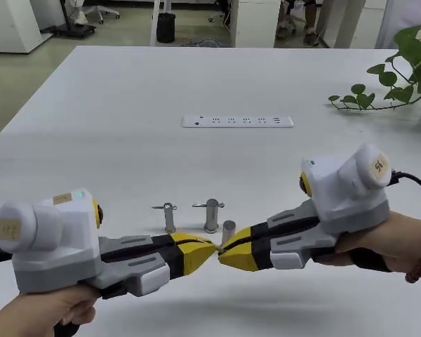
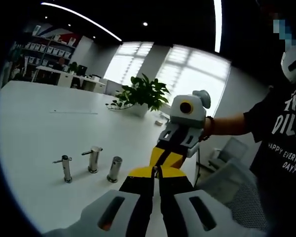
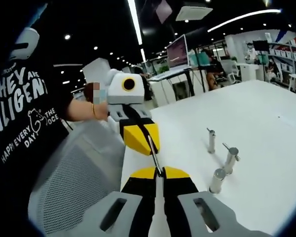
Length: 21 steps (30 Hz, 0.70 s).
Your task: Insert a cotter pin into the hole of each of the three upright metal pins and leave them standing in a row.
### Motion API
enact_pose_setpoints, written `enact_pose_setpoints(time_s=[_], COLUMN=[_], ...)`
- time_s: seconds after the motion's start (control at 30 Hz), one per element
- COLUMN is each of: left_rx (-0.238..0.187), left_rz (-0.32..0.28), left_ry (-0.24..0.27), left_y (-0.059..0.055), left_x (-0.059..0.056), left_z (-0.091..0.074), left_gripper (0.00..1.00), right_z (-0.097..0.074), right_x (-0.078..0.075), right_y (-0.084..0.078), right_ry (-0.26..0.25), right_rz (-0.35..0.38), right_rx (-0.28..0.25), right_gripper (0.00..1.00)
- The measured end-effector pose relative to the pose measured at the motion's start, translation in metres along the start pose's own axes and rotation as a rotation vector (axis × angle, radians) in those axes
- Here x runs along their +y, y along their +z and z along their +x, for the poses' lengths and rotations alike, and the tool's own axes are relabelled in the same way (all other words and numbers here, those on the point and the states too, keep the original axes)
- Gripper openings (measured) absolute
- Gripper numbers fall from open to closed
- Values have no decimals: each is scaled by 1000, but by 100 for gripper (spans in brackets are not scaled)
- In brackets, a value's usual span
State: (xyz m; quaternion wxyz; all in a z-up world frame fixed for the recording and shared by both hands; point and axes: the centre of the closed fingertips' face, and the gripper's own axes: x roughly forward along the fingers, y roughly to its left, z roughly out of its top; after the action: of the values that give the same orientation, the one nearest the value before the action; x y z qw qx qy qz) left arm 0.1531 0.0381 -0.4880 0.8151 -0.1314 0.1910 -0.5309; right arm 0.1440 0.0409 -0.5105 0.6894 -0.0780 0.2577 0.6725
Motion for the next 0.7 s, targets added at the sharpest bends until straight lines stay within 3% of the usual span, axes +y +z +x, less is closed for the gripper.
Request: enact_pose_setpoints(time_s=[0.07, 0.23, 0.33, 0.4, 0.7], left_rx=[6, 43, 80, 82, 99], left_rz=[26, 70, 82, 95, 133], left_ry=[-2, 10, 21, 35, 69], left_y=[-1, -8, -15, -16, -20], left_x=[1, 2, 6, 8, 14], left_z=[0, 2, 2, 1, -1], left_gripper=[0, 1, 0, 0, 10], right_z=[0, 0, 0, -2, -9], right_x=[0, -2, -4, -9, -19], right_y=[-1, -11, -12, -15, -27], right_ry=[-1, -9, -20, -36, -71], right_rz=[-22, -137, -158, -194, -223], right_rx=[14, 107, 125, 154, 228], right_gripper=[0, 0, 0, 0, 0])
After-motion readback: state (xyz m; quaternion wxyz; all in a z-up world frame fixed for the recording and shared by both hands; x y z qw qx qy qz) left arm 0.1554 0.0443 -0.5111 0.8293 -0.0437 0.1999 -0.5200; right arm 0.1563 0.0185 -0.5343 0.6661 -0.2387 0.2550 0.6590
